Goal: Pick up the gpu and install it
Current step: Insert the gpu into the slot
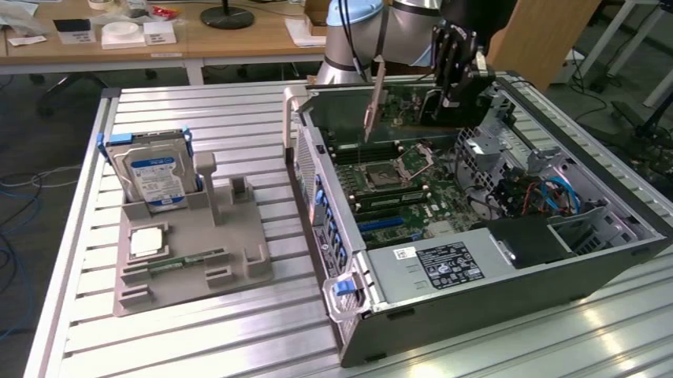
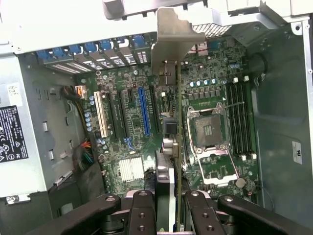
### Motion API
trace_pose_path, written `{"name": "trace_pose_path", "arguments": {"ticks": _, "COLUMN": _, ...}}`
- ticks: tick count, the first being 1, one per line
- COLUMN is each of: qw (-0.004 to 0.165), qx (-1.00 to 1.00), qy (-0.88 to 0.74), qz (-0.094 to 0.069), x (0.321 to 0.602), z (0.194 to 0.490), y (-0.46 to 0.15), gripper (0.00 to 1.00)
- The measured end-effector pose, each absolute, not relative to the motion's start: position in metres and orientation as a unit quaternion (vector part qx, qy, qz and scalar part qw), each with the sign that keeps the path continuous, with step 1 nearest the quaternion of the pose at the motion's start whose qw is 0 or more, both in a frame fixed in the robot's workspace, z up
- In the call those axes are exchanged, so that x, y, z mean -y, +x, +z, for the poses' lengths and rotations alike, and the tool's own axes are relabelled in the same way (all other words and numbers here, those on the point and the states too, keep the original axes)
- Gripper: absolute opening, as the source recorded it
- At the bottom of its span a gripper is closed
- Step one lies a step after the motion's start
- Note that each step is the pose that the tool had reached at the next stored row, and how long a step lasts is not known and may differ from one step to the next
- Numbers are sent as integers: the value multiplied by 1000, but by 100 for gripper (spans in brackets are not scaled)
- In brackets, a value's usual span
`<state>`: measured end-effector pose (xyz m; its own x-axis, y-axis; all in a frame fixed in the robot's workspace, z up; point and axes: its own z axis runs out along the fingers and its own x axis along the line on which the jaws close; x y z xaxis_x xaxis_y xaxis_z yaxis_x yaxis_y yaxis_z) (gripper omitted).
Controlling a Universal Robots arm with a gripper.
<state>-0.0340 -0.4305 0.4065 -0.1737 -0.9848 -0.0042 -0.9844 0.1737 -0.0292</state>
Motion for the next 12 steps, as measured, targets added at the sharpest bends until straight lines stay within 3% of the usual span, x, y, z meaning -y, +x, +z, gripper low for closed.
{"name": "trace_pose_path", "arguments": {"ticks": 6, "qw": 21, "qx": -765, "qy": -643, "qz": 3, "x": 434, "z": 401, "y": -34, "gripper": 28}}
{"name": "trace_pose_path", "arguments": {"ticks": 12, "qw": 21, "qx": -737, "qy": -675, "qz": 4, "x": 434, "z": 398, "y": -34, "gripper": 28}}
